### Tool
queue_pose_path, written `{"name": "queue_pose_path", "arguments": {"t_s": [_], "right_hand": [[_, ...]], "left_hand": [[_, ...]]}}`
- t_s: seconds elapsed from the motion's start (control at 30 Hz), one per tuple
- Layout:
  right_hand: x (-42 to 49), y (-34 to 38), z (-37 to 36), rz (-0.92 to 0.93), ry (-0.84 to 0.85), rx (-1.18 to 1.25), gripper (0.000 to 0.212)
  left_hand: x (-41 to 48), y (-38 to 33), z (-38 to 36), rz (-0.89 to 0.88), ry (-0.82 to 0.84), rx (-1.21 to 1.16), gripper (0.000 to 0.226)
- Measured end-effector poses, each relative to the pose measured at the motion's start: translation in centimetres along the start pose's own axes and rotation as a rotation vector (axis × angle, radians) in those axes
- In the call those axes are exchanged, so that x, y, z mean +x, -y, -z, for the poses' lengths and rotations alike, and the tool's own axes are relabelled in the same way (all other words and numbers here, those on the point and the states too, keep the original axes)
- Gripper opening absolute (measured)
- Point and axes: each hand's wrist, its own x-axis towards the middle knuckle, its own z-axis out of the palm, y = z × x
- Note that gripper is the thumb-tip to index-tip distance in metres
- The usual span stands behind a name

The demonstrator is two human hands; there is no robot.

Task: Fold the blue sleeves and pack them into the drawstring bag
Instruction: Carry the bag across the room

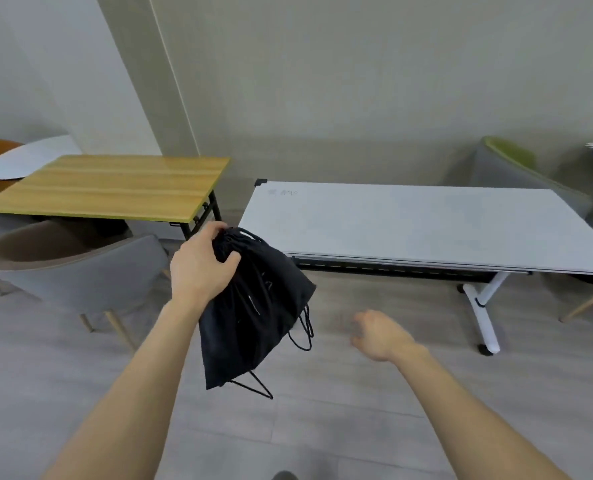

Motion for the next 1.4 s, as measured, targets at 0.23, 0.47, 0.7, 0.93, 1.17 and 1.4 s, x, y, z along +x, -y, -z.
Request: {"name": "queue_pose_path", "arguments": {"t_s": [0.23, 0.47, 0.7, 0.93, 1.17, 1.4], "right_hand": [[11.9, -2.0, 8.2, 0.032, -0.068, -0.002, 0.048], [22.7, -2.7, 13.4, -0.030, -0.066, 0.057, 0.050], [31.2, -3.3, 16.1, -0.046, -0.048, 0.071, 0.049], [37.0, -4.8, 15.5, -0.049, 0.041, 0.075, 0.052], [41.8, -6.4, 16.2, 0.005, -0.051, 0.182, 0.093], [46.6, -4.0, 16.6, 0.200, -0.185, 0.393, 0.085]], "left_hand": [[18.1, -3.9, -1.9, -0.088, -0.226, -0.092, 0.042], [33.5, -5.6, -6.5, -0.127, -0.312, -0.098, 0.046], [39.8, -1.7, -19.1, -0.017, -0.020, -0.156, 0.046], [38.7, 0.5, -30.5, -0.006, 0.439, -0.311, 0.068], [42.0, -2.0, -34.0, 0.028, 0.861, -0.344, 0.075], [40.0, 0.0, -36.5, 0.066, 1.067, -0.336, 0.063]]}}
